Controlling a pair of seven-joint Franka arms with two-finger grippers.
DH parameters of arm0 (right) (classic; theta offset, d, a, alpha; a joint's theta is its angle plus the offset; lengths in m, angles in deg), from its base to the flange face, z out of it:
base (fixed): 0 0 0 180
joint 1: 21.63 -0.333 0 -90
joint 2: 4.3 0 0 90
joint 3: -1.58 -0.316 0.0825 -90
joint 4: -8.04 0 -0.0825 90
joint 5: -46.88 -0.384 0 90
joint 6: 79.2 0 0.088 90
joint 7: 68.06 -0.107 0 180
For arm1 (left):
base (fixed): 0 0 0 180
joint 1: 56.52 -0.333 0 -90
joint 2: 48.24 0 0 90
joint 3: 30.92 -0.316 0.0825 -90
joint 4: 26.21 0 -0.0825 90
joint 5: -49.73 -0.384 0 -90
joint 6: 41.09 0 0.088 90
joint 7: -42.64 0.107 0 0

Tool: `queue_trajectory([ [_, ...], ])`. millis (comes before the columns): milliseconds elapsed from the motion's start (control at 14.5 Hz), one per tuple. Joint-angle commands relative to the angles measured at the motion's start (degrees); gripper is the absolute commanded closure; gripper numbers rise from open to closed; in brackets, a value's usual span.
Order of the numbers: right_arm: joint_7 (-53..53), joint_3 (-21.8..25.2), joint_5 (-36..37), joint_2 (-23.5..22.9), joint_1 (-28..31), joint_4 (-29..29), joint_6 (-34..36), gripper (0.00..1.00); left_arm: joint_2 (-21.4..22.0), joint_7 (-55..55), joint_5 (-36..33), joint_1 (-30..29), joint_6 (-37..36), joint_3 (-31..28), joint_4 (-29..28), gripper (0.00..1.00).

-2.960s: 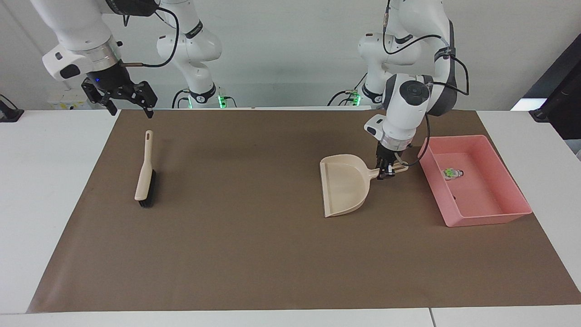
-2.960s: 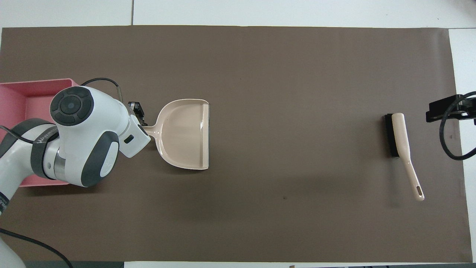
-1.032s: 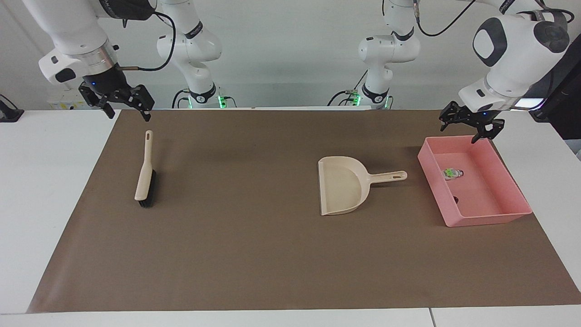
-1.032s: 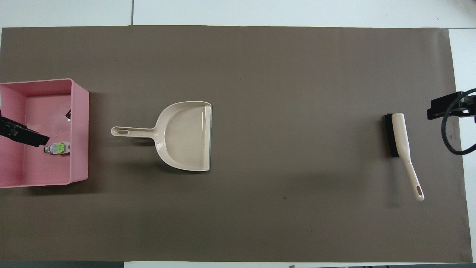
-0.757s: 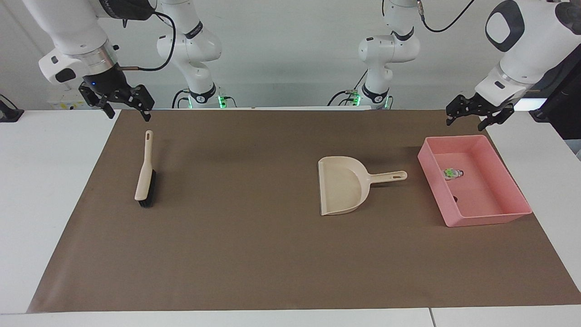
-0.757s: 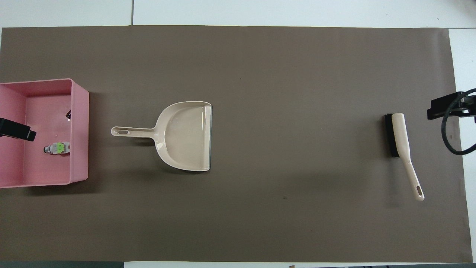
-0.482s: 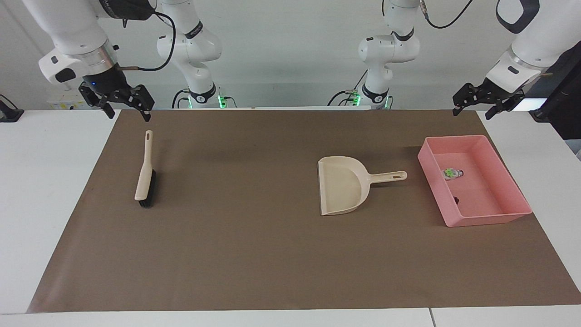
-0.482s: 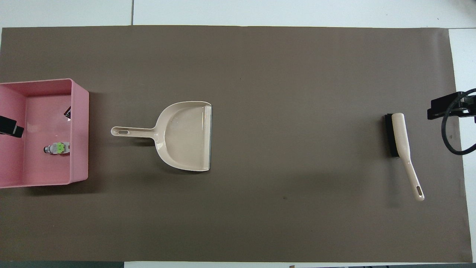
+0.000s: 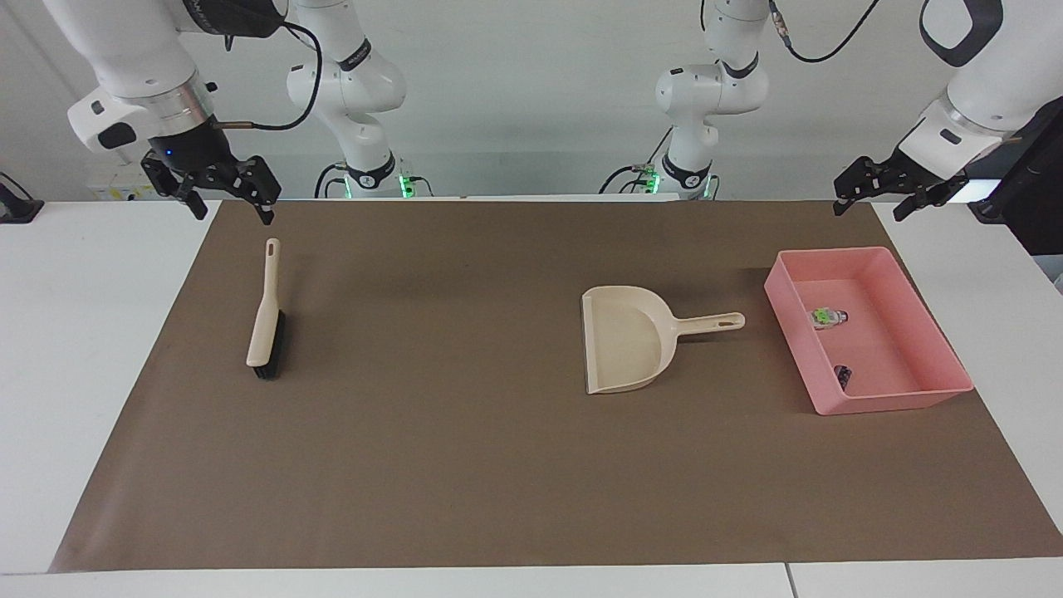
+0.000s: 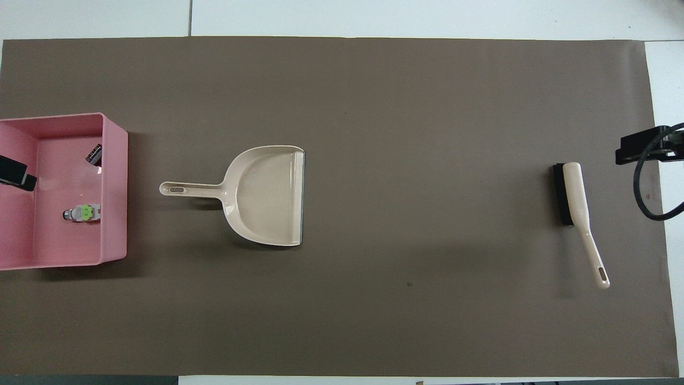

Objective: Clean e-waste and dump in bin

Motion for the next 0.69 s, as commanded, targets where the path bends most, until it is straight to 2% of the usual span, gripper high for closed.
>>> queue_trajectory([
  [0, 1.23, -0.12, 0.64, -0.25, 0.95, 0.47, 0.76, 0.0, 1.89, -1.6, 0.45, -0.44, 3.06, 0.22, -3.05, 0.02],
  [619, 0.79, -0.12, -0.06, 0.18, 0.95, -0.31, 0.15, 0.0, 3.38, -1.96, 0.45, -0.79, 6.14, 0.22, -6.3, 0.02],
])
